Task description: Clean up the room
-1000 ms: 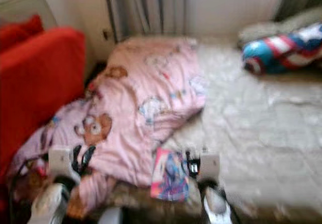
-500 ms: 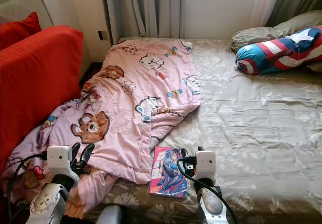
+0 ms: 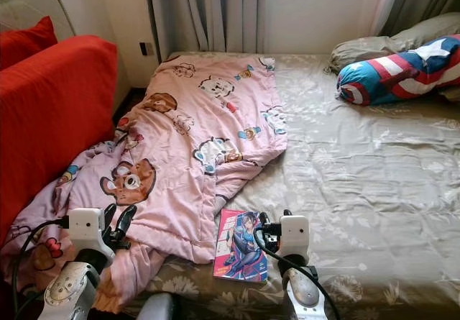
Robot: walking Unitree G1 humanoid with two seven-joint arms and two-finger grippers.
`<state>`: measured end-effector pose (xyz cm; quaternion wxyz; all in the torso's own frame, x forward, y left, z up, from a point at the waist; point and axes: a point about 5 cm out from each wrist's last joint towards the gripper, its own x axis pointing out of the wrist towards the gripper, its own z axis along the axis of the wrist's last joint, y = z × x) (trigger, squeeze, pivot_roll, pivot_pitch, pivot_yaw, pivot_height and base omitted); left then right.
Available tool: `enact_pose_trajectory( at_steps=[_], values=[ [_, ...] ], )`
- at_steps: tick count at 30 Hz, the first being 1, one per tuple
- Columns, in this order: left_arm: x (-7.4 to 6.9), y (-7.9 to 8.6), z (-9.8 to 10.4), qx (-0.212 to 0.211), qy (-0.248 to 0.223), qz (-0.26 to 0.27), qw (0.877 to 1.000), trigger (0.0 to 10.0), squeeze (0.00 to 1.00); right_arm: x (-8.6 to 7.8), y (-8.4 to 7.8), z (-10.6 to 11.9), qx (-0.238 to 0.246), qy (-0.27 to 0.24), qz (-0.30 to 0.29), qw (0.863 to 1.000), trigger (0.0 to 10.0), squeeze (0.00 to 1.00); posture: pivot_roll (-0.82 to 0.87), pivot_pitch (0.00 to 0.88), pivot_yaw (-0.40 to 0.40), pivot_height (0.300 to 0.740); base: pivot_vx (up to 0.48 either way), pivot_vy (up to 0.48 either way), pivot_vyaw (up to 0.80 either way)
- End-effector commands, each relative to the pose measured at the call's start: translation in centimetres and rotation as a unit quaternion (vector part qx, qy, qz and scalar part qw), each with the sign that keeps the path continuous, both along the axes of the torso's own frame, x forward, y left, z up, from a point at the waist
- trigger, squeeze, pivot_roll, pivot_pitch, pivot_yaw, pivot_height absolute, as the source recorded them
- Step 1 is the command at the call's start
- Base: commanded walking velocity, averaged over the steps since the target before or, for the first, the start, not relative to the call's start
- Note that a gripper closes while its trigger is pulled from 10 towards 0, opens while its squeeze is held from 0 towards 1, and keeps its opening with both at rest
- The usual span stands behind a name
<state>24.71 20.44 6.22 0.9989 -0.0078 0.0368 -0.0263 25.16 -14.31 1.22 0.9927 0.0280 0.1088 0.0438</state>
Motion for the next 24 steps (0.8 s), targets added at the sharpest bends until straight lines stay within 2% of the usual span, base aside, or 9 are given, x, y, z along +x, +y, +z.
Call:
enact_pose_trajectory(
  at_steps=[1, 24],
  values=[
    [0.04, -0.08, 0.51, -0.002, -0.007, -0.002, 1.0, 10.0, 0.0, 0.03, -0.03, -0.23, -0.002, 0.005, 0.0, 1.0, 10.0, 0.0, 0.02, 0.03, 0.003, 0.645, 0.0, 0.0, 0.0],
    [0.0, -0.17, 0.41, -0.003, -0.007, -0.002, 1.0, 10.0, 0.0, 0.26, 0.21, 0.01, 0.001, -0.001, 0.003, 1.0, 10.0, 0.0, 0.02, 0.027, 0.001, 0.64, 0.0, 0.0, 0.0]
  ],
)
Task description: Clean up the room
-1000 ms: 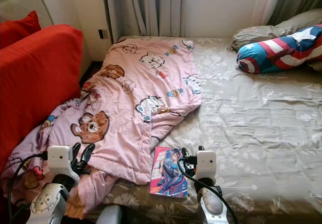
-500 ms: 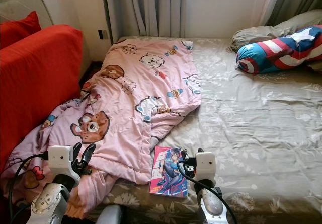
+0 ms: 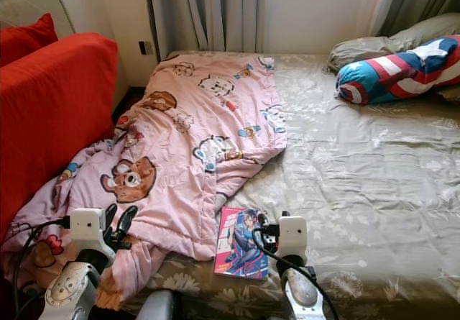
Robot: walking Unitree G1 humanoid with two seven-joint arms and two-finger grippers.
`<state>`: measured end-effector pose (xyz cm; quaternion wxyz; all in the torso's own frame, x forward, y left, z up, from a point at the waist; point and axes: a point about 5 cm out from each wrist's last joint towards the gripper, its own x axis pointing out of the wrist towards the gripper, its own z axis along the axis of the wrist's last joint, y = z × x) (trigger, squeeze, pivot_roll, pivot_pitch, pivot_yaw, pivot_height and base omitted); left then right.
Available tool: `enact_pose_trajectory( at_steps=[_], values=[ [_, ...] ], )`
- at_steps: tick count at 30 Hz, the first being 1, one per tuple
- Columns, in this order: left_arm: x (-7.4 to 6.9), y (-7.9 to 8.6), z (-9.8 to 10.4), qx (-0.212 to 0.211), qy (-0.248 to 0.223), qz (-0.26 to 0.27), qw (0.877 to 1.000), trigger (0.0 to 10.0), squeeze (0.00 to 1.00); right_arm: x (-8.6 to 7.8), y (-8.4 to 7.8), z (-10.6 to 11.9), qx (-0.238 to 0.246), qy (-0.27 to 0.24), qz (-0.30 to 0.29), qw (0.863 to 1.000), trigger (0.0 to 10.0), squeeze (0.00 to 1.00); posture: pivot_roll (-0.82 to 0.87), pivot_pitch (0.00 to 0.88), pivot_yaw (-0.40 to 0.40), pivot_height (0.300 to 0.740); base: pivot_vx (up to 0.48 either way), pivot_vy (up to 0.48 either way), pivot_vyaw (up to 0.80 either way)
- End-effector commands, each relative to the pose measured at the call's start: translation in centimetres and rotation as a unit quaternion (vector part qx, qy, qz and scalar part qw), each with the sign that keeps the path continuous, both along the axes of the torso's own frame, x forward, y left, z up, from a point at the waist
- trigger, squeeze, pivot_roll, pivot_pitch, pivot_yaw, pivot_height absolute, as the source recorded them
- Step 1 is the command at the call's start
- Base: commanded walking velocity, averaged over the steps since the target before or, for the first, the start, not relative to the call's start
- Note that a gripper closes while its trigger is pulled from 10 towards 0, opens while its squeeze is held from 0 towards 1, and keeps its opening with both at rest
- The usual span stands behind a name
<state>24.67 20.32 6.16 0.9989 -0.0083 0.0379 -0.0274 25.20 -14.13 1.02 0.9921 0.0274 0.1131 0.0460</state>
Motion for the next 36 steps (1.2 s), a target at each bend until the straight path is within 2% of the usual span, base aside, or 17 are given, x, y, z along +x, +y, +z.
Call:
enact_pose_trajectory(
  at_steps=[1, 15, 19, 36],
  values=[
    [0.03, -0.03, 0.47, -0.003, -0.008, 0.0, 1.0, 10.0, 0.0, 0.23, 0.02, 0.21, 0.002, -0.006, 0.0, 1.0, 10.0, 0.0, 0.03, 0.028, 0.001, 0.64, 0.0, 0.0, 0.0],
    [0.1, 0.09, 0.5, 0.0, -0.008, -0.002, 1.0, 10.0, 0.0, 0.32, 0.33, -0.04, -0.003, 0.006, 0.004, 1.0, 10.0, 0.0, 0.03, 0.029, 0.004, 0.64, 0.0, 0.0, 0.0],
    [0.14, 0.1, 0.52, 0.0, -0.008, -0.002, 1.0, 10.0, 0.0, 0.4, 0.37, 0.07, -0.004, 0.0, 0.004, 1.0, 10.0, 0.0, 0.03, 0.028, 0.005, 0.615, 0.0, 0.0, 0.0],
    [0.05, 0.08, 0.54, -0.001, -0.007, -0.006, 1.0, 10.0, 0.0, 0.38, 0.4, 0.12, 0.006, -0.005, 0.0, 1.0, 10.0, 0.0, 0.03, 0.033, 0.01, 0.615, 0.0, 0.0, 0.0]
  ],
)
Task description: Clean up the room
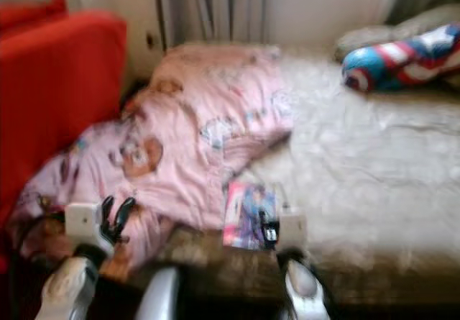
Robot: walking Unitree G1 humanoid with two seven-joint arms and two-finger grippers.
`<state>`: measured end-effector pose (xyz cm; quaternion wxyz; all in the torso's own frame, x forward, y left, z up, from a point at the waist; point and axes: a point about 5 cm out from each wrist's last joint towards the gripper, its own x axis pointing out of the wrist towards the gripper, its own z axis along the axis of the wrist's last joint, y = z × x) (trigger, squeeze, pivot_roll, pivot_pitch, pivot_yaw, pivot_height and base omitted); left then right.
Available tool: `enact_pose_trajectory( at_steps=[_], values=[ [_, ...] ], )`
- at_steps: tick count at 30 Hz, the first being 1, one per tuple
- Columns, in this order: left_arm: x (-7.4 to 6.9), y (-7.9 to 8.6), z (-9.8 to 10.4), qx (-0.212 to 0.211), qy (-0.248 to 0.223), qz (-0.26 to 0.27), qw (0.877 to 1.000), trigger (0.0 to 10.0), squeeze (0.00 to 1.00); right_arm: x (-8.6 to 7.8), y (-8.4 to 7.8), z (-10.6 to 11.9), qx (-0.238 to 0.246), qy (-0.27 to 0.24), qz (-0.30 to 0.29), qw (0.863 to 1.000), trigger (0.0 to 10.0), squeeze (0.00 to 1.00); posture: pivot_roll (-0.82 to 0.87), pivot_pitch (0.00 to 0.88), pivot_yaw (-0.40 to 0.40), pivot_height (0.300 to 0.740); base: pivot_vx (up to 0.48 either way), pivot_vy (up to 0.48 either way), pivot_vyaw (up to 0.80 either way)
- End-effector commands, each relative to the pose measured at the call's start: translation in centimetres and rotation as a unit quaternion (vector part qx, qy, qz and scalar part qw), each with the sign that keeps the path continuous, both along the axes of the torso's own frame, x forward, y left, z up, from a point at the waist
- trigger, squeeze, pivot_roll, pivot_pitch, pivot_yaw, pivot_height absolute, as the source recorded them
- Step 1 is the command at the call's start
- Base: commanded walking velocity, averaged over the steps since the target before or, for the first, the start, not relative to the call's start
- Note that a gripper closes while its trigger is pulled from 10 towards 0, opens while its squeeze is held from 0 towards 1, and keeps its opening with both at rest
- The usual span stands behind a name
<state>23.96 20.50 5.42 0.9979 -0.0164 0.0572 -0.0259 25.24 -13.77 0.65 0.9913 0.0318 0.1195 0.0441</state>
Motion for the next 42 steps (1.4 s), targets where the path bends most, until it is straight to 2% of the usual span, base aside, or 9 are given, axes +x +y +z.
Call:
enact_pose_trajectory(
  at_steps=[1, 23, 27, 33, 42],
  values=[
    [0.77, -0.09, 1.28, 0.007, -0.027, -0.008, 1.0, 10.0, 0.0, 0.33, 0.05, 0.49, 0.002, -0.012, 0.002, 1.0, 10.0, 0.0, 0.03, 0.034, 0.01, 0.615, 0.0, 0.0, 0.0],
    [0.89, -0.18, 1.42, 0.007, -0.022, -0.014, 1.0, 10.0, 0.0, 0.27, 0.2, 0.39, 0.003, -0.013, 0.001, 1.0, 10.0, 0.0, 0.04, 0.033, 0.016, 0.615, 0.0, 0.0, 0.0],
    [0.92, -0.31, 1.41, 0.007, -0.022, -0.016, 1.0, 10.0, 0.0, 0.4, -0.19, 0.86, 0.015, -0.029, -0.011, 0.999, 10.0, 0.0, 0.03, 0.031, 0.017, 0.615, 0.0, 0.0, 0.0],
    [0.9, -0.37, 1.37, 0.007, -0.022, -0.018, 1.0, 10.0, 0.0, 0.44, -0.38, 0.74, 0.008, -0.024, -0.011, 1.0, 10.0, 0.0, 0.04, 0.03, 0.016, 0.65, 0.0, 0.0, 0.0],
    [0.93, -0.34, 1.34, 0.008, -0.021, -0.019, 1.0, 10.0, 0.0, 0.39, -0.07, 0.5, 0.006, -0.015, -0.005, 1.0, 10.0, 0.0, 0.03, 0.032, 0.019, 0.65, 0.0, 0.0, 0.0]
  ],
)
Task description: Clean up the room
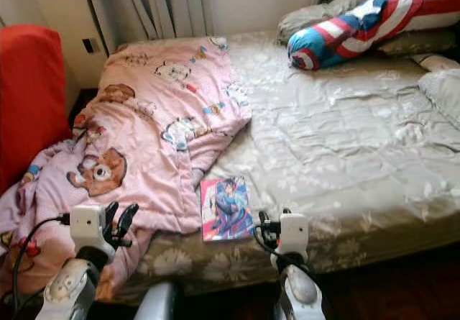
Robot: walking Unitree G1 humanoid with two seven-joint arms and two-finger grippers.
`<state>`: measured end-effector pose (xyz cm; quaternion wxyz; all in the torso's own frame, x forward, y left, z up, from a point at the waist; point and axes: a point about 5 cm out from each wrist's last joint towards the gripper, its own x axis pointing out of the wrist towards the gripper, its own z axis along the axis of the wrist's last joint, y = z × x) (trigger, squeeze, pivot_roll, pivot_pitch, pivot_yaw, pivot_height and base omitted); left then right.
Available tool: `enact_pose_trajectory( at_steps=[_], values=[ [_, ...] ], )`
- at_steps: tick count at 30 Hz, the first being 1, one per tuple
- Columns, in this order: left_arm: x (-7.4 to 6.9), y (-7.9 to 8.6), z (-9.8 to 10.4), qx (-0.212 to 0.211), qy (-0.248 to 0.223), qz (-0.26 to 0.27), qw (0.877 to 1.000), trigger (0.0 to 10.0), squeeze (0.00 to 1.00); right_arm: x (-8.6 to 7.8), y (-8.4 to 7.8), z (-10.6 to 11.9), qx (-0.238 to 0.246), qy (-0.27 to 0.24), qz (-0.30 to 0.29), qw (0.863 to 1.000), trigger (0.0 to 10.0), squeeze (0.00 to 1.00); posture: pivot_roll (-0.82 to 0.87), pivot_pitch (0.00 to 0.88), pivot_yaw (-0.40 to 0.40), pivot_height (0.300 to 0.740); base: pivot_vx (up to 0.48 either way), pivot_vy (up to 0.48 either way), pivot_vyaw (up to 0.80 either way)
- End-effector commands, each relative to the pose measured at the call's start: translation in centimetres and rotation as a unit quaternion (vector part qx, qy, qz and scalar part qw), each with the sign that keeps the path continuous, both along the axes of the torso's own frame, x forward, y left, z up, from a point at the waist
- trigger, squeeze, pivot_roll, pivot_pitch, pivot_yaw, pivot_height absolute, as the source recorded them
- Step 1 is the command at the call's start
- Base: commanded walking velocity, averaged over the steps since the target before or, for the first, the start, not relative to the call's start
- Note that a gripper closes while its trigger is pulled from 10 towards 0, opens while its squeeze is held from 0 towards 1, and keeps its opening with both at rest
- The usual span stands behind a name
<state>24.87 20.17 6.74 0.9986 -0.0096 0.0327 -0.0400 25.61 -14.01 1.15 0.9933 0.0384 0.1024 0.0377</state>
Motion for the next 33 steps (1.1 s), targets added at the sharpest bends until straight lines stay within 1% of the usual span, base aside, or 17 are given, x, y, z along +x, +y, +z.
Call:
enact_pose_trajectory(
  at_steps=[1, 7, 10, 11, 14, 19, 23, 25, 26, 30, 33],
  values=[
    [0.02, -0.02, 0.03, 0.003, 0.004, -0.006, 1.0, 10.0, 0.0, 0.02, 0.18, -0.01, 0.0, 0.002, 0.003, 1.0, 10.0, 0.0, 0.03, 0.032, 0.019, 0.65, 0.0, 0.0, 0.0],
    [0.03, -0.11, -0.07, 0.004, 0.007, -0.009, 1.0, 10.0, 0.0, -0.04, 0.25, -0.16, -0.005, 0.005, 0.008, 1.0, 10.0, 0.0, 0.03, 0.032, 0.019, 0.65, 0.0, 0.0, 0.0],
    [0.03, -0.15, -0.11, 0.004, 0.008, -0.01, 1.0, 10.0, 0.0, -0.07, 0.37, -0.13, -0.018, 0.002, 0.02, 1.0, 10.0, 0.0, 0.03, 0.032, 0.019, 0.65, 0.0, 0.0, 0.0],
    [0.03, -0.14, -0.11, 0.005, 0.009, -0.01, 1.0, 10.0, 0.0, -0.09, 0.46, -0.06, -0.023, -0.001, 0.024, 0.999, 10.0, 0.0, 0.03, 0.034, 0.018, 0.65, 0.0, 0.0, 0.8],
    [0.02, -0.18, -0.11, 0.006, 0.009, -0.01, 1.0, 10.0, 0.0, -0.15, 0.56, 0.02, -0.017, -0.006, 0.022, 1.0, 10.0, 0.0, 0.04, 0.035, 0.018, 0.65, 0.0, 0.0, 0.76],
    [0.01, -0.17, -0.15, 0.006, 0.01, -0.011, 1.0, 10.0, 0.0, -0.07, 0.33, 0.07, -0.002, -0.006, 0.009, 1.0, 10.0, 0.0, 0.04, 0.037, 0.018, 0.65, 0.0, 0.0, 0.0],
    [0.02, -0.17, -0.15, 0.006, 0.01, -0.011, 1.0, 10.0, 0.0, -0.01, 0.24, 0.16, -0.003, -0.008, 0.008, 1.0, 10.0, 0.0, 0.03, 0.036, 0.017, 0.65, 0.0, 0.0, 0.0],
    [0.02, -0.2, -0.15, 0.006, 0.01, -0.011, 1.0, 10.0, 0.0, -0.03, 0.39, 0.16, -0.021, -0.008, 0.025, 0.999, 10.0, 0.0, 0.03, 0.036, 0.017, 0.65, 0.0, 0.0, 0.0],
    [0.02, -0.2, -0.15, 0.006, 0.01, -0.011, 1.0, 10.0, 0.0, -0.03, 0.39, 0.16, -0.021, -0.008, 0.025, 0.999, 10.0, 0.0, 0.03, 0.036, 0.017, 0.65, 0.0, 0.0, 0.0],
    [0.05, -0.22, -0.13, 0.005, 0.009, -0.012, 1.0, 10.0, 0.0, -0.14, 0.69, 0.19, -0.017, -0.014, 0.032, 0.999, 10.0, 0.0, 0.03, 0.036, 0.016, 0.65, 0.0, 0.0, 0.71],
    [0.04, -0.26, -0.1, 0.005, 0.009, -0.012, 1.0, 10.0, 0.0, -0.18, 0.67, 0.02, -0.007, -0.007, 0.023, 1.0, 10.0, 0.0, 0.04, 0.037, 0.017, 0.65, 0.0, 0.0, 0.36]
  ],
)
